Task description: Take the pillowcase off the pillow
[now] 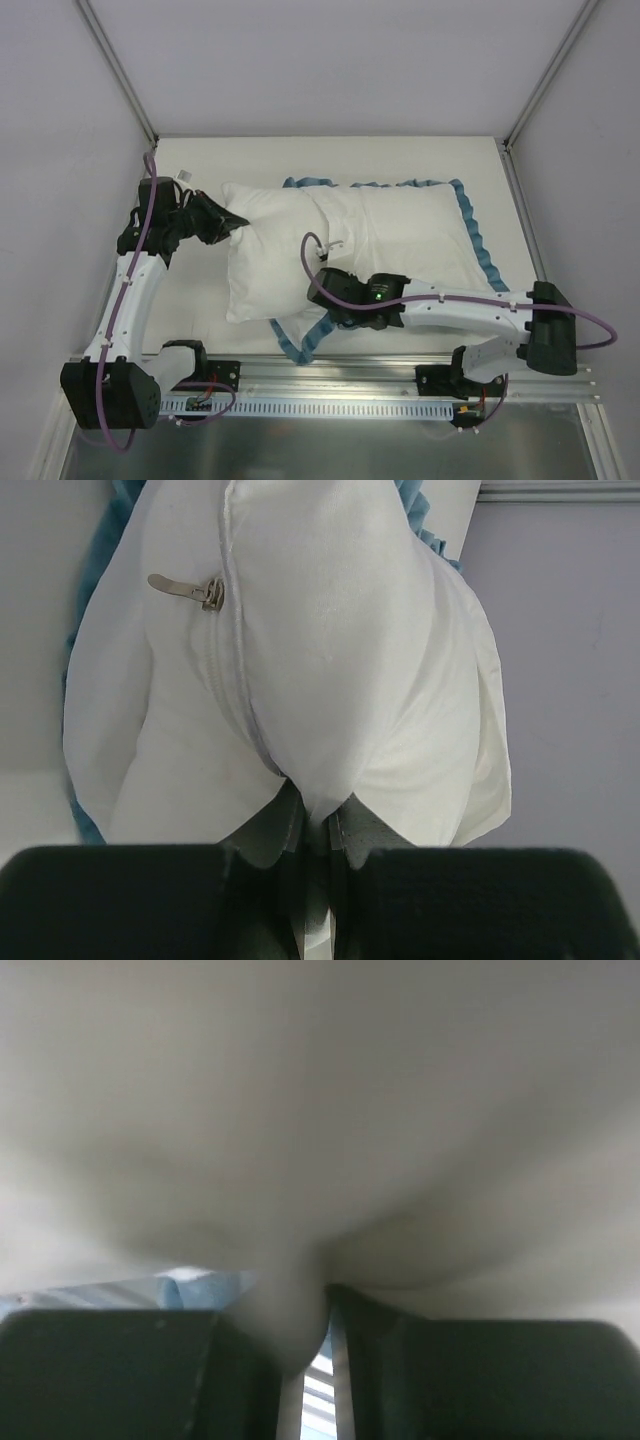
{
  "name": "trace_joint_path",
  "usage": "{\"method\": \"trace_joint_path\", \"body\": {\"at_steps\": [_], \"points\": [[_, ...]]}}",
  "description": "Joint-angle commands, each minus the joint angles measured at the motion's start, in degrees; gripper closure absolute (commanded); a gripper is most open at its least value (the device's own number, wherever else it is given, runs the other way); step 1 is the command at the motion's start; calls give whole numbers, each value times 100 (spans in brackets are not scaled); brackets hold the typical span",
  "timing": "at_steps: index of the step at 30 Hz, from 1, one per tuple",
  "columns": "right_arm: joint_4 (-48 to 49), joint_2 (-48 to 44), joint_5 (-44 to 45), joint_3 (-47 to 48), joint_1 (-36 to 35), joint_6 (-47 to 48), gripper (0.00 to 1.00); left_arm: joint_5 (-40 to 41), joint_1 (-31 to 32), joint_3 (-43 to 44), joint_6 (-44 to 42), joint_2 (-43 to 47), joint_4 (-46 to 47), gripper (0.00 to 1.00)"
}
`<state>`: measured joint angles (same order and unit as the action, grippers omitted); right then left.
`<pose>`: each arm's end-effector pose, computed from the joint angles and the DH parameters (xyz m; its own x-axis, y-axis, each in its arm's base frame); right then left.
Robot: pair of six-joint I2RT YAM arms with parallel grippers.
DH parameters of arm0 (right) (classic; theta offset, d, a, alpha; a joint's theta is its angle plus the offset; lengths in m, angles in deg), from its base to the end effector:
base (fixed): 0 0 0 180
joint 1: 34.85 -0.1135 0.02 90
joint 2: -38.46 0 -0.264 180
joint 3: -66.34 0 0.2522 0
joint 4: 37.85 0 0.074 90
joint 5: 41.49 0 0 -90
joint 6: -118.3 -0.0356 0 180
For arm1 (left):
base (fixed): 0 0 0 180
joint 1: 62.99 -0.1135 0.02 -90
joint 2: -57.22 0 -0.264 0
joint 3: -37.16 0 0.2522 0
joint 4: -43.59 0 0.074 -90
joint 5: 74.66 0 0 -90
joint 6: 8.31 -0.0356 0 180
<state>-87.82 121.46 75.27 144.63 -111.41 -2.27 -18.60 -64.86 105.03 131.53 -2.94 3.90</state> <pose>0.0854 0.2884 0.2685 -0.5742 -0.4490 -0.6846 -0.5992 0.8003 -0.0223 0.2269 -0.0125 0.3215 -0.6824 -0.6567 -0.3211 -0.1167 0.5315 -0.8390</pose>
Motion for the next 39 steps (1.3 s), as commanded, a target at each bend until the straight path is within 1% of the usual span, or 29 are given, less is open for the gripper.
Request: {"method": "trace_joint_path", "body": {"at_steps": [1,2,4,7,8,9,11,13,16,18,20,21,23,24,25,26,27,29,30,31,33,34,35,36,37,38,39], "points": [[-352,-828,399,-763,395,-300,86,97,-68,530,17,-144,326,100],[-448,-1204,452,-915,465,-344,88,97,-85,583,25,-215,334,100],[-799,-1592,627,-1179,729,-406,99,80,-164,784,43,-373,326,100],[-1431,-2427,969,-1522,1142,-564,99,27,-393,1057,78,-496,326,100],[-1651,-2647,1067,-1583,1256,-704,99,1,-559,1119,95,-514,326,100],[-1940,-3075,1163,-1602,1492,-722,99,-60,-638,1189,122,-532,326,100],[-2100,-3491,1322,-1602,1730,-740,99,-113,-823,1356,139,-576,326,100],[-2180,-3947,1419,-1567,1784,-758,99,-166,-903,1479,148,-619,326,100],[-2049,-3898,1166,-1575,1776,-749,99,-166,-973,1480,175,-655,326,100],[-1768,-3487,824,-1733,1706,-775,99,-219,-982,1332,192,-664,335,100],[-1645,-3195,778,-1769,1407,-845,99,-228,-973,1034,114,-585,335,100],[-1661,-3072,778,-1682,1311,-820,92,-219,-973,910,70,-532,326,100],[-1714,-2843,813,-1506,1161,-680,60,-254,-973,673,-18,-436,326,100],[-1697,-2833,848,-1279,1125,-383,31,-280,-973,436,-62,-409,326,100],[-1688,-2894,874,-1137,1064,-206,20,-350,-965,312,-97,-374,334,100],[-1610,-2938,883,-997,1055,5,15,-368,-964,76,-176,-330,326,100],[-1548,-2982,874,-839,1055,407,9,-395,-964,-31,-203,-303,326,100],[-1434,-3044,804,-312,1055,787,5,-491,-930,-346,-299,-260,326,100],[-1398,-3018,778,-110,1055,1137,5,-500,-860,-435,-335,-242,326,100],[-1363,-2861,778,336,1064,1297,4,-492,-807,-514,-361,-233,326,100],[-1363,-2536,734,830,1238,1622,2,-386,-649,-690,-484,-242,334,100],[-1363,-2100,655,1355,1370,1929,2,-360,-448,-778,-545,-311,326,100],[-1389,-1860,455,1621,1493,2062,2,-360,-333,-805,-572,-356,326,100],[-1389,-1597,348,1885,1764,2177,2,-334,-219,-840,-581,-399,326,100],[-1407,-1342,269,2444,1862,2369,2,-298,87,-866,-564,-435,326,100],[-1407,-800,111,2728,1933,2476,2,-150,212,-910,-555,-487,326,100],[-1407,-516,23,3036,2012,2590,2,-88,474,-928,-529,-505,326,100]]}}
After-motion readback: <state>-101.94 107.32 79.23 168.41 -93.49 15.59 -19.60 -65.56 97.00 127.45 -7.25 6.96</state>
